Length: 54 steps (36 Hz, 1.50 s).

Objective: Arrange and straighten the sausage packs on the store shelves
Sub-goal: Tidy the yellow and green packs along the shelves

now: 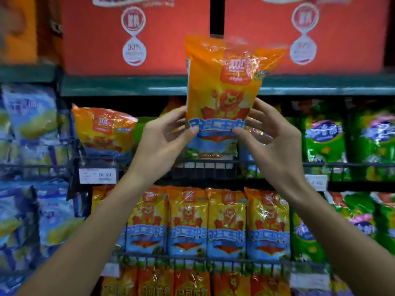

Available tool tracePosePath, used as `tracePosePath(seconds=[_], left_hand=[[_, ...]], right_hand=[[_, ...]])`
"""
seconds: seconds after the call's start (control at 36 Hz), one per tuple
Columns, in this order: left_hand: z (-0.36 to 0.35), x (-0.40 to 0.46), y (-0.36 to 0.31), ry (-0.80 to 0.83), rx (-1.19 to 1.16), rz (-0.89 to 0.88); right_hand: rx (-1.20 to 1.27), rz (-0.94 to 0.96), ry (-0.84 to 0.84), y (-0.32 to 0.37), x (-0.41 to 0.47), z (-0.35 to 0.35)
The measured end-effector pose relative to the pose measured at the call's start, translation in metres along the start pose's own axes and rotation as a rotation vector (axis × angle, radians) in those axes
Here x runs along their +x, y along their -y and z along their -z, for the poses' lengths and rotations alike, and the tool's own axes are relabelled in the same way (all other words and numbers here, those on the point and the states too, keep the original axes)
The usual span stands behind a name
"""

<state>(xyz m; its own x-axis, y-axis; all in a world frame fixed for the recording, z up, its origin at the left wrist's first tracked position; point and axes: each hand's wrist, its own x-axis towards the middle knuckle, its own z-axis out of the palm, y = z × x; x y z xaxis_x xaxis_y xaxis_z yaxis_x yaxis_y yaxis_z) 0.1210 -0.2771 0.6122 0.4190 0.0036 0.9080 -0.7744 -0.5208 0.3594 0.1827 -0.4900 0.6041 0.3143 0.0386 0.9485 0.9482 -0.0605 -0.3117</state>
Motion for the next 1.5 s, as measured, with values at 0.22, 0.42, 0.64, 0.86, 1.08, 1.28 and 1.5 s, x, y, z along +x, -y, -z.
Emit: tracePosePath(seconds=[0.22, 0.42, 0.64, 0.86, 1.08, 1.28, 1.5], left_hand=[[-0.005, 0.009, 0.031, 0.018, 0.167, 0.000], [-0.016, 0.005, 0.049, 0.046, 0.323, 0.073], [-0.024, -0.003, 0.066, -0.030, 0.510, -0.054], [-0.033, 0.003, 0.089, -0.085, 0.596, -0.241], [-0.040, 0.011, 0.093, -0.163, 0.654, -0.251], [-0.036, 0.024, 0.096, -0.128, 0.863, -0.242], [-0.035, 0.038, 0.106, 0.032, 0.907, -0.065]], right_hand=[[-0.130, 0.040, 0.060, -0.035, 0.006, -0.008], [-0.186, -0.119, 0.187, -0.061, 0.001, -0.010], [-0.371, 0.007, 0.105, -0.077, -0.010, -0.020], [-0.464, 0.325, -0.016, -0.093, -0.010, -0.024], [-0.653, 0.262, 0.061, -0.096, 0.004, -0.028], [-0.862, 0.175, 0.140, -0.096, 0.014, -0.033], [-0.867, 0.098, 0.219, -0.099, 0.023, -0.034]])
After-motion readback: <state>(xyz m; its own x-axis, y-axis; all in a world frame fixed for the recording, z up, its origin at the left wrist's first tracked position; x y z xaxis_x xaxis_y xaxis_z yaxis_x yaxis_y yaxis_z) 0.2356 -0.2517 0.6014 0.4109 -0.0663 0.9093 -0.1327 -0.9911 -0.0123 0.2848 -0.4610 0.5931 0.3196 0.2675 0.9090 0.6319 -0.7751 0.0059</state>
